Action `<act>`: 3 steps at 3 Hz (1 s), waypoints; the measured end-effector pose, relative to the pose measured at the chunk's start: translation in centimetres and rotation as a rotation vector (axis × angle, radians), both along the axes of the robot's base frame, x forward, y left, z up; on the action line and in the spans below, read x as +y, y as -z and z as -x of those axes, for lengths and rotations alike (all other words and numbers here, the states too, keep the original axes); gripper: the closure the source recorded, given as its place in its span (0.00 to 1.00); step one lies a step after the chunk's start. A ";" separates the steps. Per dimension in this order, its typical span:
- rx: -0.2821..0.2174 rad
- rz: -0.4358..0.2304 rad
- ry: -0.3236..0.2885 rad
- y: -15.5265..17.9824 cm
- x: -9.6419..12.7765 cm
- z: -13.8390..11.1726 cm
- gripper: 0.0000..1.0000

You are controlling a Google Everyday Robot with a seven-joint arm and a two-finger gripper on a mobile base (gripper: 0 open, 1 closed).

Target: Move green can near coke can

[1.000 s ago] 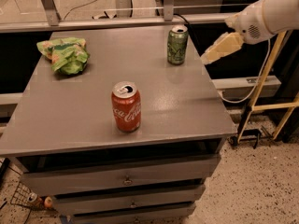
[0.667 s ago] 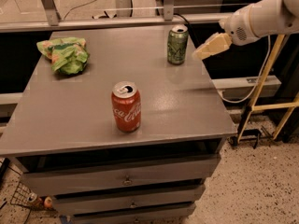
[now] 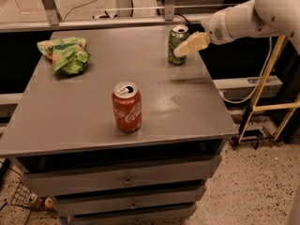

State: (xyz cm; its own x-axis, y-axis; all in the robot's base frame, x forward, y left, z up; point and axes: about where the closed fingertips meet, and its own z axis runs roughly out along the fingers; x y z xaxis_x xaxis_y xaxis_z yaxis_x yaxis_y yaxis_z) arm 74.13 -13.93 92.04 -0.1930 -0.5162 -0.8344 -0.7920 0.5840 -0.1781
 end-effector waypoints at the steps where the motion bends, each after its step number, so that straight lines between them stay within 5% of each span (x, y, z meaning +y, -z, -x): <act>1: 0.012 -0.005 -0.028 0.5 1.9 -0.8 0.00; 2: 0.028 -0.010 -0.057 1.3 3.6 -1.4 0.12; 3: 0.041 -0.018 -0.080 1.9 4.8 -1.8 0.34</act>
Offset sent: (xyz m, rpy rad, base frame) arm 0.0216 0.0542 -0.0196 0.0152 0.0473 0.0901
